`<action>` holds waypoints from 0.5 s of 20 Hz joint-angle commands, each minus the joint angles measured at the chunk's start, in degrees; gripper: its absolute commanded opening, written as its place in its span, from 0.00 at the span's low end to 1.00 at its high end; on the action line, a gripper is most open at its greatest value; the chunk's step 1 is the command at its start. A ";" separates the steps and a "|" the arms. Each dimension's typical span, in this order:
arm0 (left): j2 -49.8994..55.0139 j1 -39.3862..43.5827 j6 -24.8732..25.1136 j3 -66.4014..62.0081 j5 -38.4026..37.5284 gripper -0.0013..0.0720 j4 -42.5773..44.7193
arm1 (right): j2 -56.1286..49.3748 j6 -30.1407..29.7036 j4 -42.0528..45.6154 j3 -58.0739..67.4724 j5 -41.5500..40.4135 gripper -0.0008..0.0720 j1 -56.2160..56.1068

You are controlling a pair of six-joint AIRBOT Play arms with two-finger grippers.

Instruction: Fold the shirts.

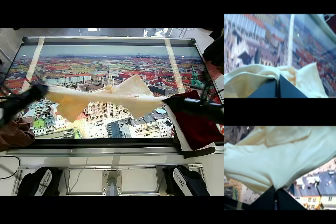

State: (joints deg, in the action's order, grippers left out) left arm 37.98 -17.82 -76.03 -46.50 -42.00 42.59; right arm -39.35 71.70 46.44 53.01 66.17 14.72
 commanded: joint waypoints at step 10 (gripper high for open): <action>-3.19 -20.85 3.45 -49.57 -20.22 0.03 2.38 | 1.44 4.39 10.64 51.19 2.03 0.02 0.04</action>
State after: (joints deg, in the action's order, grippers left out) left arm 30.87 -37.52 -73.21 -89.32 -58.28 48.80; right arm -34.17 75.72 56.38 98.65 66.26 14.76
